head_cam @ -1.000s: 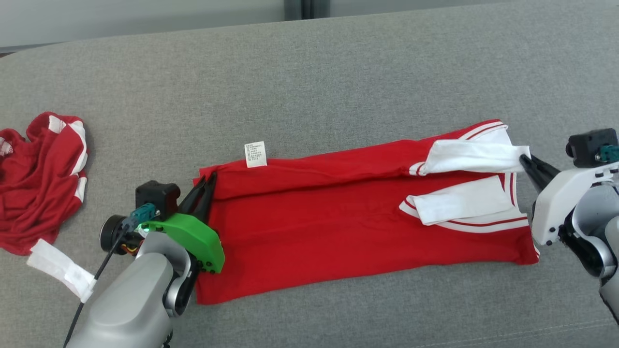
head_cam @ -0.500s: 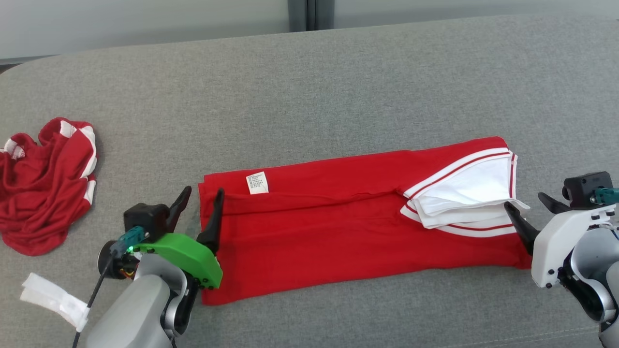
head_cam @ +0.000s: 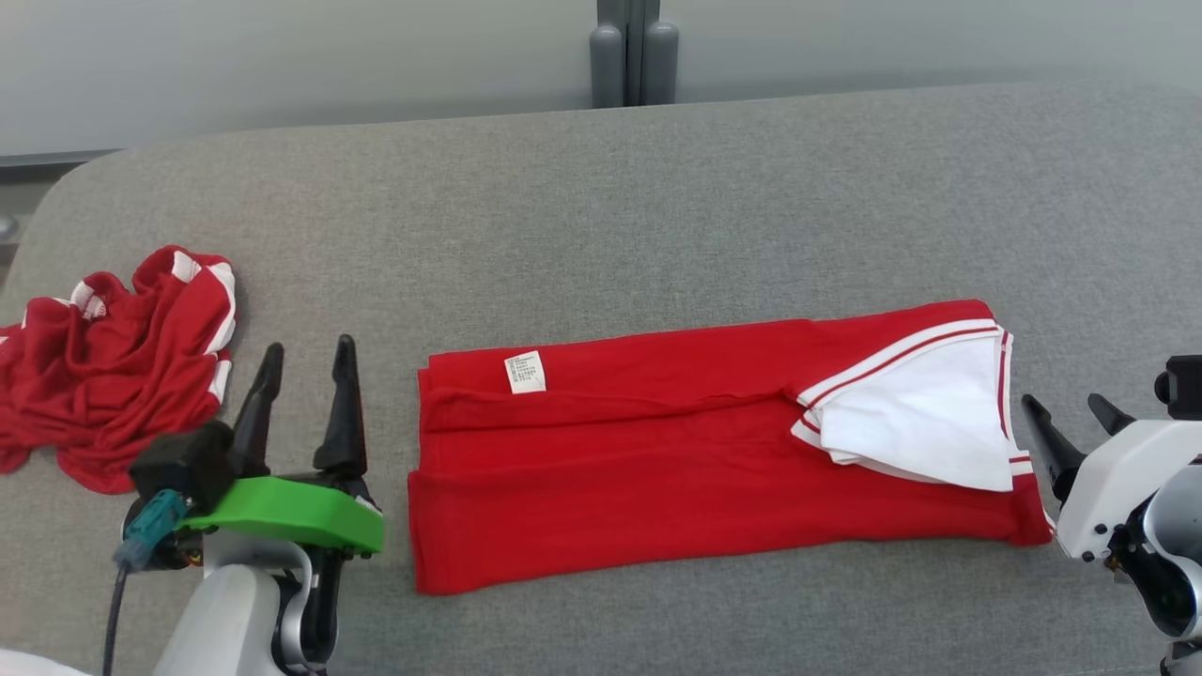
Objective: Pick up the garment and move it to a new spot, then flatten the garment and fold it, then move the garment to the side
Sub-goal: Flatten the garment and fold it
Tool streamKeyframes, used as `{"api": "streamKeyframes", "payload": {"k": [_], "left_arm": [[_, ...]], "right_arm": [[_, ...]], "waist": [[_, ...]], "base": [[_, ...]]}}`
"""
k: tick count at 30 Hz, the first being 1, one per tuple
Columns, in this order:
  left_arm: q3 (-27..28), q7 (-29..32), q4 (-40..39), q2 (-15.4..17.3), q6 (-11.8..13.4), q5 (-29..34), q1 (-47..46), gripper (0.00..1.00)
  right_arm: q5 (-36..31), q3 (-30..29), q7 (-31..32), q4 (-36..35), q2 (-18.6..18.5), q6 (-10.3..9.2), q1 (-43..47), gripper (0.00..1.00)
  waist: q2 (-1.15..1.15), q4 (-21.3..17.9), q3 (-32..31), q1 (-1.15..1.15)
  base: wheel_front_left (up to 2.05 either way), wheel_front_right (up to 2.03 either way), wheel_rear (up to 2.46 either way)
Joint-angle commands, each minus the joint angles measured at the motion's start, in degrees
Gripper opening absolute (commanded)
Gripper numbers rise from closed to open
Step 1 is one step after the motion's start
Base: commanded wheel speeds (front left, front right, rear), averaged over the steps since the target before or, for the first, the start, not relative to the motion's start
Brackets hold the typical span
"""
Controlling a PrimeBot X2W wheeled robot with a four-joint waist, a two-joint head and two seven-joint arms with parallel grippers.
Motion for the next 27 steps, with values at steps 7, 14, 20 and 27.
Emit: {"api": "streamKeyframes", "payload": {"k": [7, 14, 20, 27], "left_arm": [[5.65, -0.14, -1.90, -2.11, -2.20, 6.62, 1.78, 1.00], [7.23, -0.15, -1.75, -4.25, -4.27, 10.13, 1.83, 1.00], [7.74, -0.15, -1.26, -5.57, -5.43, 11.72, 1.16, 1.00], [7.58, -0.16, -0.68, -6.18, -6.00, 12.52, 0.25, 1.00]], "right_arm": [[-1.14, -2.37, 2.18, 6.12, 2.88, -0.07, -4.03, 1.00], [-2.91, -2.30, 2.06, 13.89, 3.49, -0.04, -8.52, 1.00], [-4.78, -1.30, 1.60, 19.92, 3.32, -0.05, -11.32, 1.00], [-7.48, -0.97, 1.52, 25.86, 4.09, -0.04, -13.72, 1.00]], "waist": [[0.00, 1.12, 0.52, 0.00], [0.00, 2.02, 1.88, 0.00], [0.00, 2.41, 2.77, 0.00], [0.00, 3.18, 3.36, 0.00]], "base": [[0.00, 0.00, 0.00], [0.00, 0.00, 0.00], [0.00, 0.00, 0.00], [0.00, 0.00, 0.00]]}}
